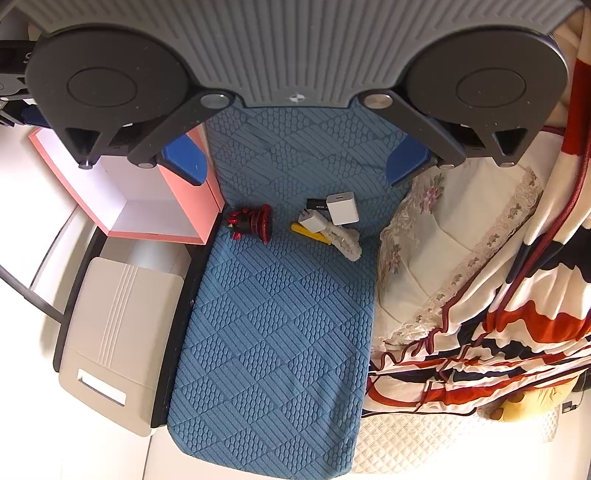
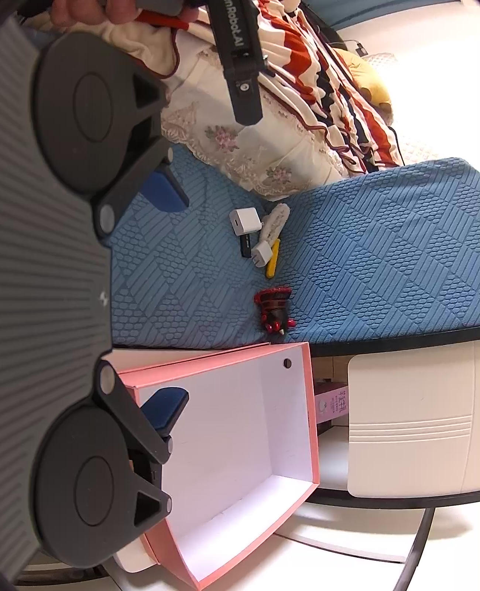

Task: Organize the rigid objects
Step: 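Move both tools toward the small objects on the blue seat, then close the left tool on the white USB charger while the right tool grasps the red-black toy, then lift the white charger with the left tool while the right tool lifts the toy upright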

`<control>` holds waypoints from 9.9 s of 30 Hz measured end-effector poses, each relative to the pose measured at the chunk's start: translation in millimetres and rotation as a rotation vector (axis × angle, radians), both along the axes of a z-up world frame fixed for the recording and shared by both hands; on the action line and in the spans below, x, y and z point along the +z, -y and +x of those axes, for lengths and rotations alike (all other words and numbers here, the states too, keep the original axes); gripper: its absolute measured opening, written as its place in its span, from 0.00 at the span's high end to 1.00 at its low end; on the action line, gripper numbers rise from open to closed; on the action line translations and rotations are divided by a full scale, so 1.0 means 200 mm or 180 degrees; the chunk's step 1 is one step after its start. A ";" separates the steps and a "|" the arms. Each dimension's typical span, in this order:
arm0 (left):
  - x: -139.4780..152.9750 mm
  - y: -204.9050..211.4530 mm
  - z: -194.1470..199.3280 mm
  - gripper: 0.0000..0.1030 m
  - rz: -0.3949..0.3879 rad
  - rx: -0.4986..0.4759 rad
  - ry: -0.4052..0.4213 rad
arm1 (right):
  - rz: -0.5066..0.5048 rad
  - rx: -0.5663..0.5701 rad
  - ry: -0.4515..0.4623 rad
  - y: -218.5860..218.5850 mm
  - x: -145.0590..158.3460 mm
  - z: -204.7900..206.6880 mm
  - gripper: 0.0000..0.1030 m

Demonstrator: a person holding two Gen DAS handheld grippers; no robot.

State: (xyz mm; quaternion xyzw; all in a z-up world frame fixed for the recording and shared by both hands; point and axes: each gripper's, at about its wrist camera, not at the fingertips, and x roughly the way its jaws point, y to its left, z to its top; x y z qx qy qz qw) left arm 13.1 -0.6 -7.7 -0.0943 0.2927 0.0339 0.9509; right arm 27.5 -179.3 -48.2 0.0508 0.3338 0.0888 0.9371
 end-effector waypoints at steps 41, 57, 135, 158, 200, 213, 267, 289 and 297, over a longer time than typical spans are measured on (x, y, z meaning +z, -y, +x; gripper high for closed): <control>0.08 0.03 0.01 0.00 0.0006 0.0090 0.0029 | -0.0044 0.0287 -0.0033 0.03 0.04 0.02 0.00; 0.13 -0.01 0.02 0.00 -0.0071 -0.0065 0.0043 | 0.0209 0.0114 -0.0171 0.00 0.07 0.01 0.00; -0.64 -0.32 0.84 0.00 -0.0186 0.0184 -0.0296 | 0.0557 -0.0282 0.0169 -0.19 -0.44 0.67 0.00; -0.87 -0.44 1.20 0.00 -0.0265 0.0266 -0.0521 | 0.0983 -0.0082 -0.0054 -0.24 -0.56 1.09 0.00; -1.14 -0.48 1.60 0.41 -0.0118 0.0170 -0.0861 | 0.0645 -0.0685 -0.0592 -0.30 -0.91 1.80 0.36; -1.10 -0.50 1.46 0.42 -0.0360 0.0107 -0.0933 | 0.0270 -0.0366 -0.0688 -0.38 -0.85 1.58 0.40; -1.03 -0.40 0.78 0.38 -0.0856 0.0071 -0.0982 | 0.0955 -0.0037 -0.0694 -0.21 -0.70 0.75 0.12; -1.02 -0.39 0.75 0.37 -0.0724 0.0051 -0.0954 | 0.1602 -0.0596 -0.1104 -0.09 -0.89 0.96 0.40; -1.01 -0.41 0.75 0.37 -0.0783 0.0063 -0.0955 | 0.0983 -0.0338 -0.0725 -0.16 -0.73 0.92 0.43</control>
